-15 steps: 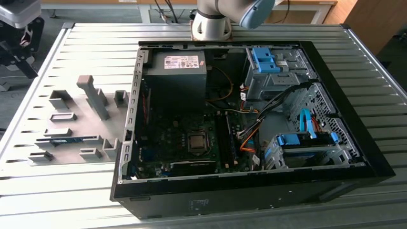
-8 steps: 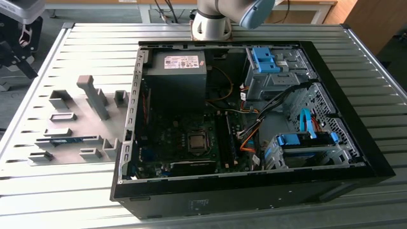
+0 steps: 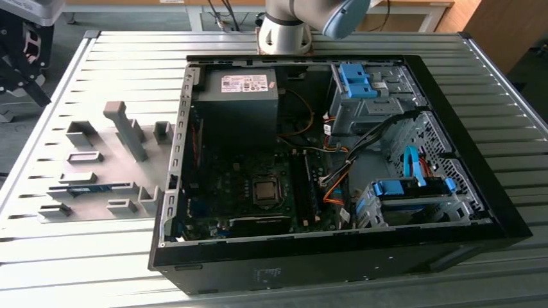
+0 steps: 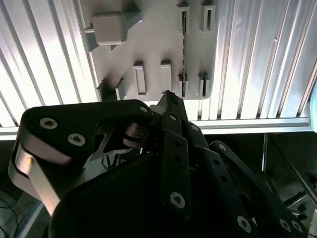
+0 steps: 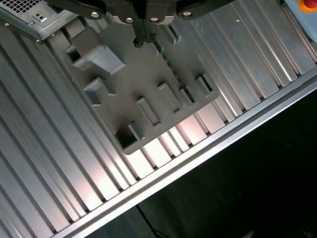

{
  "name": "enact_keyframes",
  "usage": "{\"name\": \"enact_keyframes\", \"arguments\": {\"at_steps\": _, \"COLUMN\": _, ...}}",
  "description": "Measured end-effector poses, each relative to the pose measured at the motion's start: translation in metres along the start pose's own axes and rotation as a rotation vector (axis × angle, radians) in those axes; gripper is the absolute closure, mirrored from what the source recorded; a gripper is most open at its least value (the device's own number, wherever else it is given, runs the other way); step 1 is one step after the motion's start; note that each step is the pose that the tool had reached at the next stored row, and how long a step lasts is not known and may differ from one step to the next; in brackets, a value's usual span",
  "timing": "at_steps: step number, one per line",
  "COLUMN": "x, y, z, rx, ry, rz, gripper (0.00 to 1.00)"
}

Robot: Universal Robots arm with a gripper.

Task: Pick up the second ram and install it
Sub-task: 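Pick up the second ram and move it above second insertion slot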

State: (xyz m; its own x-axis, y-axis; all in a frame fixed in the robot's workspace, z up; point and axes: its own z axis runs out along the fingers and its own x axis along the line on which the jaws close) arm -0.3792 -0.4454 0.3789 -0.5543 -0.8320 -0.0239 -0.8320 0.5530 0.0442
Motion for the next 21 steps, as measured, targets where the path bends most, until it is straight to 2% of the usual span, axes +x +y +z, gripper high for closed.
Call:
{"name": "enact_keyframes", "arguments": {"at_steps": 4, "x": 0.0004, "y": 0.0004, "z": 0.0004, "rx": -0.0014, "ry": 0.0033, "rz": -0.059, "gripper": 0.9}}
{"name": "enact_keyframes", "arguments": {"at_steps": 18, "x": 0.0018, "y": 0.0021, "z": 0.001, "rx": -0.001, "ry": 0.0034, "rz": -0.065, "gripper": 0.9}}
{"name": "enact_keyframes", "arguments": {"at_steps": 21, "x": 0.0021, "y": 0.0021, "z": 0.0011, "rx": -0.0013, "ry": 0.004, "rz": -0.078, "gripper": 0.9}}
